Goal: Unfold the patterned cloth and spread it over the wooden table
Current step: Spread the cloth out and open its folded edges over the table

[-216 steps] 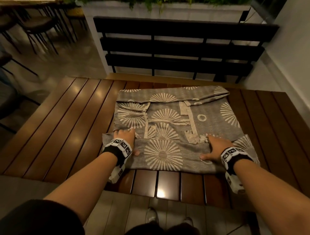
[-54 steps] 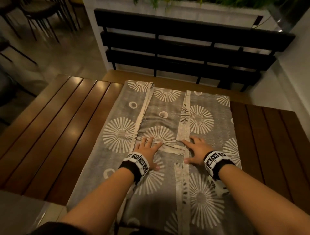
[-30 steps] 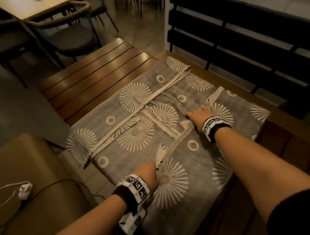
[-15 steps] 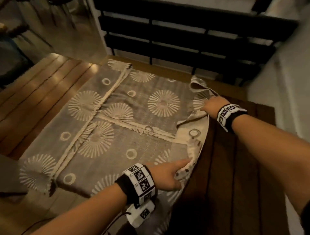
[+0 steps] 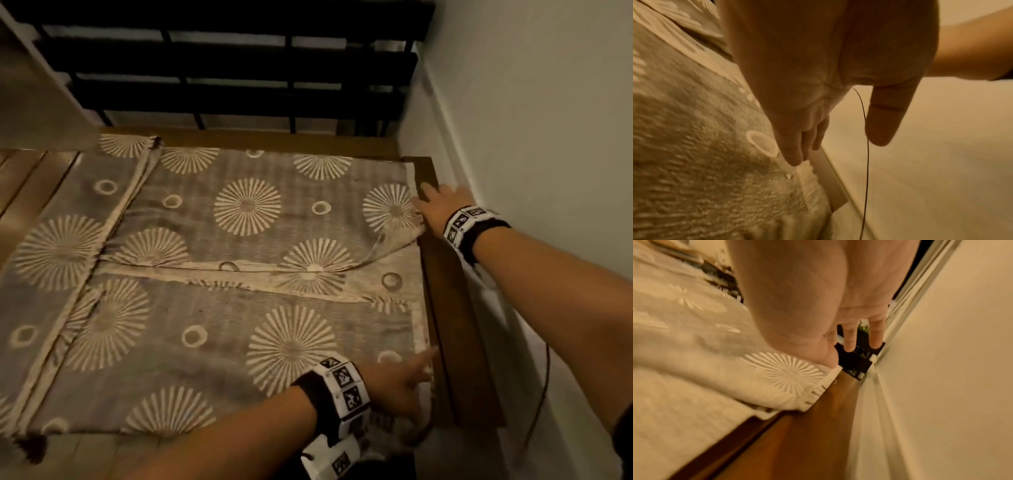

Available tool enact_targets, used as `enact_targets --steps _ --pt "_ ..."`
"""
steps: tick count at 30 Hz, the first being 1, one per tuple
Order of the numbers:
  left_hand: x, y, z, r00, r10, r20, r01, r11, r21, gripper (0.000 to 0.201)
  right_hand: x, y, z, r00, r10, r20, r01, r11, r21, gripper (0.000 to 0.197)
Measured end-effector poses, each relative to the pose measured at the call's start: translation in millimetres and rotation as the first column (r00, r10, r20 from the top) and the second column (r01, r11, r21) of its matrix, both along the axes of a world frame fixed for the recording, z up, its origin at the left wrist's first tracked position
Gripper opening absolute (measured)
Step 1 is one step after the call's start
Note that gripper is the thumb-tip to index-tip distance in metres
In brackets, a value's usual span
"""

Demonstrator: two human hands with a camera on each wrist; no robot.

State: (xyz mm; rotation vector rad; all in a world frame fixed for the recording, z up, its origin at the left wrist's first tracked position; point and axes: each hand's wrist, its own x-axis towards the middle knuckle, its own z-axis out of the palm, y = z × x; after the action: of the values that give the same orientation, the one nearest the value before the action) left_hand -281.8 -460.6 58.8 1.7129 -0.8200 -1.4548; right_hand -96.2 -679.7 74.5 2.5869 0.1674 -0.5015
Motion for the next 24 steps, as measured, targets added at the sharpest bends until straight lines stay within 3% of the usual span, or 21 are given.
enact_targets --steps 2,4,6,8,10,11,14,18,21,24 --pt "-9.8 -11.0 -4.5 0.998 -0.007 0.067 0.007 1.0 0.005 0.075 -15.6 4.0 -11.5 0.997 0.075 -0.024 -0.068 0.977 0.2 0.065" --pt "-11.5 -16.3 -14.0 0.975 0.01 0.224 -0.019 0.999 0.04 0.063 -33.7 13.1 -26.6 0.983 0.176 -0.06 -0.139 0.907 0.397 0.062" --pt "-7.0 -17.3 -26.4 0.92 0.127 0.372 -0.15 0.988 0.034 0.057 -51.0 21.6 -46.2 0.972 0.204 -0.117 -0.114 0.843 0.526 0.068" --pt "10.4 -13.1 -34.4 0.793 0.234 0.562 -0.285 0.958 0.003 0.054 -62.0 28.8 -59.9 0.968 0.145 -0.205 -0.005 0.828 0.561 0.092" --pt "34.4 -0.8 -33.7 0.614 0.126 0.779 -0.345 0.931 0.121 0.069 -63.7 32.4 -66.4 0.972 0.097 -0.214 0.04 0.829 0.558 0.108" --pt "44.8 8.6 -36.1 0.592 0.02 0.806 -0.363 0.899 0.244 0.088 -60.9 32.8 -66.6 0.978 0.111 -0.175 -0.002 0.848 0.53 0.11" --pt "68.0 34.5 -45.3 0.678 -0.138 0.722 -0.365 0.79 0.493 0.12 -51.9 33.8 -55.2 0.97 0.22 -0.099 -0.168 0.912 0.375 0.101" --pt "75.5 41.0 -54.9 0.747 -0.138 0.65 -0.345 0.755 0.557 0.125 -43.8 32.3 -45.1 0.909 0.391 -0.143 -0.351 0.904 0.242 0.06" --pt "77.0 39.3 -56.2 0.75 -0.154 0.643 -0.344 0.74 0.578 0.126 -51.6 32.6 -41.5 0.912 0.35 -0.213 -0.255 0.892 0.374 0.047" --pt "79.3 36.6 -54.5 0.761 -0.14 0.633 -0.344 0.74 0.578 0.127 -52.9 30.9 -41.1 0.942 0.301 -0.147 -0.191 0.843 0.502 0.032"
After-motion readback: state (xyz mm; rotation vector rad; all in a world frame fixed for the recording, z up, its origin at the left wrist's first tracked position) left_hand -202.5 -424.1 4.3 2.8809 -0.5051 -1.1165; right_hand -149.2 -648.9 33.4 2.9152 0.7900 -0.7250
